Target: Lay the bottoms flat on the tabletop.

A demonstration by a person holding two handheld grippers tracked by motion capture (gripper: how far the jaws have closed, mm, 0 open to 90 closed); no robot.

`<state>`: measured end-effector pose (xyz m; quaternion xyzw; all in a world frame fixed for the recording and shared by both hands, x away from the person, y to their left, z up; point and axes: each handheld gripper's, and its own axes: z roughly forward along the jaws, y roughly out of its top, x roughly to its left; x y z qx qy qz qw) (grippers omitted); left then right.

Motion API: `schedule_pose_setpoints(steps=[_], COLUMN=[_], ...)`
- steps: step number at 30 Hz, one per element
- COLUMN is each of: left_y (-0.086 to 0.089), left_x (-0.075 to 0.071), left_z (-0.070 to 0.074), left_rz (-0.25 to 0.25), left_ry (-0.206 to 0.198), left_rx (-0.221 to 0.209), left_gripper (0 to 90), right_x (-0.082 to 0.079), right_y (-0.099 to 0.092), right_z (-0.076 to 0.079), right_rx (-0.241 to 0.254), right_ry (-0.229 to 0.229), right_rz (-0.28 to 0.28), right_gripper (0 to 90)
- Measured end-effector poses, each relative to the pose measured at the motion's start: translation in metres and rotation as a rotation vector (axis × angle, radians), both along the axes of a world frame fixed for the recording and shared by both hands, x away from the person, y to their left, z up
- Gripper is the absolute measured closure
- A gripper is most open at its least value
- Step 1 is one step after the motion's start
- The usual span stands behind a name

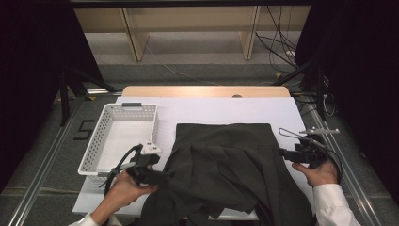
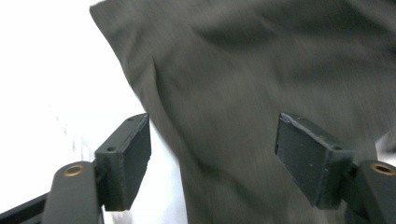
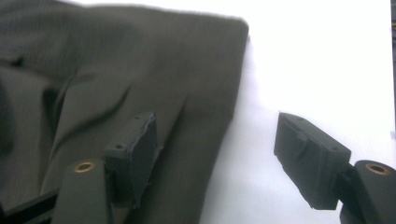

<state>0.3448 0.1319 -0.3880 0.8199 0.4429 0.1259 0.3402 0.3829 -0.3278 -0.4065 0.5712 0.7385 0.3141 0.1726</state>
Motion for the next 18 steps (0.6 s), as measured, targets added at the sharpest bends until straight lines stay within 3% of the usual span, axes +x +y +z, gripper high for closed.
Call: schedule_pose_setpoints(steps=[4,7,11,15,18], left_y=[-0.020,-0.033,-0.041,-0.047,-0.046], left_x=[0.039,0.070,0.107,0.129,0.138], left_z=[0.000,-0.004,-0.022,-0.044,-0.055], left_rz=[0.114,0.167,0.246,0.270,0.325], left_ry=[0.008,0.026,0.097,0.204,0.204], left_rx=[-0.002,-0.013,-0.039,-0.039,-0.010], left_gripper=[23.9,23.0,21.0,20.2,20.0], right_x=[0.027,0.048,0.073,0.094,0.102], right_y=[0.001,0.000,-0.003,-0.006,-0.006], right_z=[0.002,0.000,-0.007,-0.023,-0.032], right_rx=[0.008,0.013,0.048,0.051,0.044], right_ry=[-0.009,0.018,0.067,0.140,0.167], right_rz=[-0.021,-0.018,-0.031,-0.025,-0.018], right_gripper=[30.7,29.1,28.6,28.5,30.0])
